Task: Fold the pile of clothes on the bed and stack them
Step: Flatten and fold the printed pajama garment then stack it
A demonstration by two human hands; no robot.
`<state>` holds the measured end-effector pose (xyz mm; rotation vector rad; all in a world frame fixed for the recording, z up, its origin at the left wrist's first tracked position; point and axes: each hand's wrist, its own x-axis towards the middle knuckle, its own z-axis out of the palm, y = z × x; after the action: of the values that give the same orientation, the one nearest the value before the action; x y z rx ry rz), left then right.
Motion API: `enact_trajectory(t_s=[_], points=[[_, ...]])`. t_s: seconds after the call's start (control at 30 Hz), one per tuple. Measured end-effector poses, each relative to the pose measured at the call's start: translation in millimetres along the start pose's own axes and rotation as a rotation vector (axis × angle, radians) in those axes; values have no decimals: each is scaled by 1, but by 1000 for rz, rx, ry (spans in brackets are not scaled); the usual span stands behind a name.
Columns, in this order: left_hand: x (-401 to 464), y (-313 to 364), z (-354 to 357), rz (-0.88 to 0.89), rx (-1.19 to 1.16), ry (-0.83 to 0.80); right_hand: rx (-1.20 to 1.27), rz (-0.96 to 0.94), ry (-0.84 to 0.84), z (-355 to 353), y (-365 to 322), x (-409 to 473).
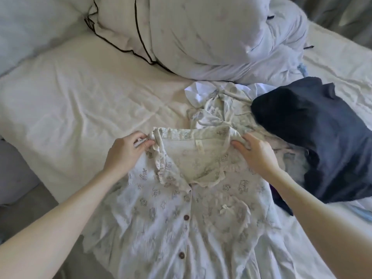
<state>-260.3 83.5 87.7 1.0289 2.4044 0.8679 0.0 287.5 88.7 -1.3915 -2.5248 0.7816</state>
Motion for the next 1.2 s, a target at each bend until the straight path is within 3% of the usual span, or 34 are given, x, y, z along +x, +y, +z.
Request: enact_trajectory(t_s=[0.17,0.27,0.33,0.4,0.5,0.6,0.7,0.8,0.87,0.97,1.03,1.1,1.17,1.2], points=[[52,-38,55,-85,41,-82,-28,52,20,60,41,42],[69,-54,77,-217,144,-157,-70,74,-106,86,57,55],[79,-58,84,-291,220,-88,-61,128,-152,96,60,60],[89,-55,87,-313,217,-61,-46,117,-78,103,55,64],[106,-45,92,-366,183,-214,-137,42,-23,109,39,74],[121,-36,100,-437,85,-238,-198,8,-104,119,25,91],[132,-34,98,-705,-180,-274,-157,86,-130,125,19,105],[139,-41,92,-994,-540,-418,14,97,-57,125,25,108],[140,-48,89,-1044,-567,-470,191,111,-12,122,29,107],[137,-45,95,-888,-478,-322,347,139,-4,117,35,107],[134,-43,102,-516,-375,-170,461,169,-41,114,38,104],[128,-40,102,-156,-276,-315,502,201,-72,111,46,97],[123,-36,101,-50,-130,-514,449,221,-144,107,59,87],[122,-37,101,-43,-66,-528,421,212,-194,104,64,83]])
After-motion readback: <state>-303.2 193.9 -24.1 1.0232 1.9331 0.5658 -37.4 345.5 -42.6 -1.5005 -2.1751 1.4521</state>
